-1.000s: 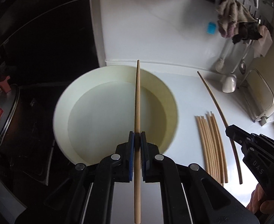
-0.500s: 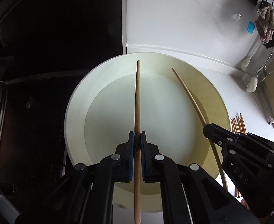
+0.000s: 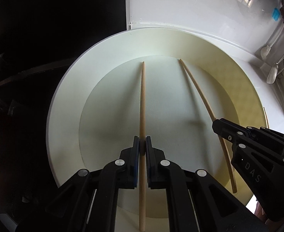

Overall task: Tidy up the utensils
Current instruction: 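Lift and carry the held chopsticks over the white basin with both tools, then open the left tool to drop its chopstick while the right tool releases its own, then move both open tools back over the remaining chopsticks on the counter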

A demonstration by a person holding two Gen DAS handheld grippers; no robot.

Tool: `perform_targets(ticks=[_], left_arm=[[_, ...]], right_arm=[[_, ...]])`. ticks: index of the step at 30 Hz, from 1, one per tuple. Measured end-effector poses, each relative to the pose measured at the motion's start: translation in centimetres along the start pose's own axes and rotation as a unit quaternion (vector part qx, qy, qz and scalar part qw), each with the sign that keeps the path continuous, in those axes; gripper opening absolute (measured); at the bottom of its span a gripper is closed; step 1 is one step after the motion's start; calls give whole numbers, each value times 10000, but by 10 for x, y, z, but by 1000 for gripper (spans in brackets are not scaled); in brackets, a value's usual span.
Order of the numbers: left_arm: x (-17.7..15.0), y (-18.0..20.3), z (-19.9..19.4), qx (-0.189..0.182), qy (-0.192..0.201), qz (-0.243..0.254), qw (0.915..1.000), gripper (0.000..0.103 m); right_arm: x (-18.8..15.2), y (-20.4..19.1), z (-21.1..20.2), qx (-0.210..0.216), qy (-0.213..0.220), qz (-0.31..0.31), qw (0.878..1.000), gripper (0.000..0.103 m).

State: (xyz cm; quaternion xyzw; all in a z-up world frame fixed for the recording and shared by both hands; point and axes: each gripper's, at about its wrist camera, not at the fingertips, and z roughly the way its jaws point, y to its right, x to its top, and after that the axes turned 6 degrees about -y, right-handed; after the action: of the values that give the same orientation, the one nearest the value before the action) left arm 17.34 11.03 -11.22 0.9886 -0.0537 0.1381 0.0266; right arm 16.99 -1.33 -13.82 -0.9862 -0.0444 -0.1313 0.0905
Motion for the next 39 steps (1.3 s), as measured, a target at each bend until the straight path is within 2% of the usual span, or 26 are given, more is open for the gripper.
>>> perform_targets(ticks=[10, 12, 13, 15, 17, 18, 23, 28, 39], left_arm=[[2, -7, 8, 43, -115, 48, 9999, 8], [2, -7, 8, 91, -83, 44, 9999, 9], [2, -8, 7, 114, -75, 33, 9999, 15], [1, -11, 3, 139, -56, -19, 9999, 36], [-1, -15, -5, 133, 95, -77, 9998, 74], [-3, -17, -10, 143, 203, -84, 9997, 76], [-11, -25, -29, 241, 389, -50, 9989, 78], [-18, -33, -44, 306, 570, -77, 9979, 80], [-40, 2, -78, 132, 906, 152, 9957, 83]], right_arm=[[10, 0, 16, -48, -82, 98, 9999, 7], [9, 0, 14, -46, -60, 131, 9999, 13], [9, 0, 12, -47, -44, 133, 9999, 16], [5, 2, 5, -81, 92, 122, 9999, 29], [2, 3, -4, -97, 240, 118, 9996, 37], [0, 4, -8, -97, 316, 124, 9994, 39], [-14, 8, -27, -162, 519, 106, 9985, 40], [-38, 15, -58, -96, 826, 78, 9965, 49], [-90, 44, -96, -171, 917, 304, 9952, 55]])
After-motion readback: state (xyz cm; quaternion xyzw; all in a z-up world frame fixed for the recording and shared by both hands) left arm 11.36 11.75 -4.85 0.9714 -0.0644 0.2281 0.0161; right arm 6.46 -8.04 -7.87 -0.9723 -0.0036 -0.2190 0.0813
